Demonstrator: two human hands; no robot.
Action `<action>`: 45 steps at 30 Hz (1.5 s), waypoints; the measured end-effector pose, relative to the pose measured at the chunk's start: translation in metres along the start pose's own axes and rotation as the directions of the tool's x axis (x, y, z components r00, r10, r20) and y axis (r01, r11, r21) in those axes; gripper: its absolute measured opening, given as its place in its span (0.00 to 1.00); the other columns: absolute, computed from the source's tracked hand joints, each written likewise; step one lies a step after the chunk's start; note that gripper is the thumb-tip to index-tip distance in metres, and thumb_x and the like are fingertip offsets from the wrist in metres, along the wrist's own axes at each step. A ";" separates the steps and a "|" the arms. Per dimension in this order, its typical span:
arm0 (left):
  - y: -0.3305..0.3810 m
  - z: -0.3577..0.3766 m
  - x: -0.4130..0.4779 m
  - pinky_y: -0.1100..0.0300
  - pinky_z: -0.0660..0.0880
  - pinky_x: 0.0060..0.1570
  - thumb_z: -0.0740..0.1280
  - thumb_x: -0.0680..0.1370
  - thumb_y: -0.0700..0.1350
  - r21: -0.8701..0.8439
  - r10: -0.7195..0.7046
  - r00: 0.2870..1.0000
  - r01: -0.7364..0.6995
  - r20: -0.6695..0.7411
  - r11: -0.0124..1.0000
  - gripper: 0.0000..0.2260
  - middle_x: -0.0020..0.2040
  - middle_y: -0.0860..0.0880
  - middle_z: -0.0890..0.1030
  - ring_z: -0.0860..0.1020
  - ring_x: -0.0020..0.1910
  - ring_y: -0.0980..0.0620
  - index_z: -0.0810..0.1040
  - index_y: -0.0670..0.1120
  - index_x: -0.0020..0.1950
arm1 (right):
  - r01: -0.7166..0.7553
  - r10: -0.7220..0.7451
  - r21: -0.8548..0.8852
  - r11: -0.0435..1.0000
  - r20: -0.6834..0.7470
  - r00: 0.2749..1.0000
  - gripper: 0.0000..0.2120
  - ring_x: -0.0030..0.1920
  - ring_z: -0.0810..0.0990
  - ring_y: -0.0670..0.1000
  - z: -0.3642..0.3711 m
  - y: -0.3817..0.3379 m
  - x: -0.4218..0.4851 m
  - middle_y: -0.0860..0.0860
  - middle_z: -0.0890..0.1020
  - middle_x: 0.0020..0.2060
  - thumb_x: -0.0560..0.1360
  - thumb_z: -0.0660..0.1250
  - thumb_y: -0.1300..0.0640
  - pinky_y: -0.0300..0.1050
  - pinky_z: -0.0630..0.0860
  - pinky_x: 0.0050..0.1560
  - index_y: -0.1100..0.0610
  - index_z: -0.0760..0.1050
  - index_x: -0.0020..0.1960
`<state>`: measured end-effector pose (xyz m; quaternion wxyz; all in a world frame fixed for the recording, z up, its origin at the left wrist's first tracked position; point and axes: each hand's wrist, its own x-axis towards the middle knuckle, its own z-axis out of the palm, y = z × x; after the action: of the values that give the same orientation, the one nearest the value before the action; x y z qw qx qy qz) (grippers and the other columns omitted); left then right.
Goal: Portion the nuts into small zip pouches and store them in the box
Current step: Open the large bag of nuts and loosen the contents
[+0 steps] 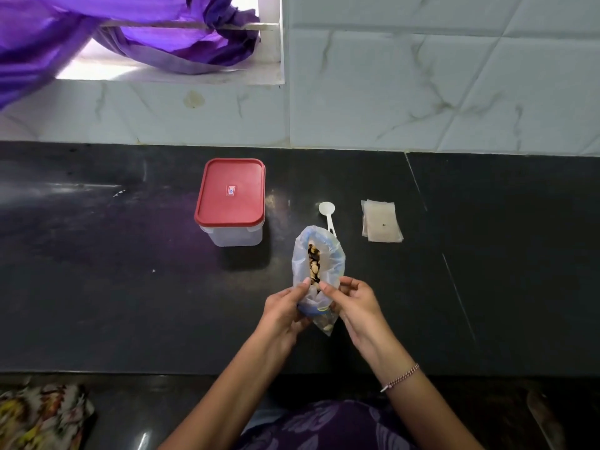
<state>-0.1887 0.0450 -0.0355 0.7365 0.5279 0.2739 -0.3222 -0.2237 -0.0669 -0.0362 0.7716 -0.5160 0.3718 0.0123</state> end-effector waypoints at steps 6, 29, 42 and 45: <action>0.002 -0.006 0.000 0.63 0.79 0.30 0.72 0.74 0.38 -0.066 -0.003 0.999 0.001 -0.041 0.998 0.04 0.32 0.44 0.84 0.82 0.30 0.52 0.80 0.37 0.42 | -0.134 0.123 0.286 0.949 0.055 0.991 0.11 0.40 0.84 0.53 -0.007 -0.006 -0.005 0.59 0.83 0.42 0.73 0.66 0.72 0.43 0.82 0.34 0.63 0.75 0.54; -0.001 0.016 0.012 0.52 0.77 0.52 0.66 0.78 0.50 0.052 -0.055 0.998 0.056 -0.032 0.997 0.15 0.54 0.41 0.81 0.80 0.54 0.44 0.76 0.42 0.60 | -0.059 0.062 0.096 0.994 -0.024 0.998 0.04 0.45 0.81 0.54 0.006 -0.006 -0.012 0.57 0.81 0.42 0.78 0.63 0.60 0.52 0.77 0.53 0.60 0.74 0.47; 0.000 0.017 0.016 0.50 0.79 0.51 0.61 0.77 0.34 0.000 -0.090 0.994 0.090 -0.068 0.996 0.12 0.57 0.38 0.77 0.78 0.54 0.43 0.72 0.38 0.60 | 0.012 -0.016 -0.058 0.998 -0.054 0.998 0.07 0.42 0.82 0.52 -0.015 0.008 0.004 0.56 0.83 0.42 0.73 0.70 0.62 0.45 0.81 0.45 0.61 0.78 0.51; -0.009 0.011 0.016 0.61 0.76 0.27 0.71 0.75 0.40 0.066 -0.059 0.991 0.067 -0.123 0.996 0.19 0.57 0.40 0.79 0.78 0.42 0.50 0.71 0.38 0.64 | -0.018 0.025 0.113 0.993 -0.062 0.998 0.07 0.43 0.83 0.53 -0.015 0.010 0.004 0.58 0.83 0.45 0.74 0.68 0.65 0.48 0.82 0.45 0.61 0.78 0.52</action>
<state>-0.1845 0.0291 -0.0498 0.6890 0.5632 0.3231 -0.3220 -0.2335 -0.0757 -0.0489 0.7872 -0.4676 0.4017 -0.0168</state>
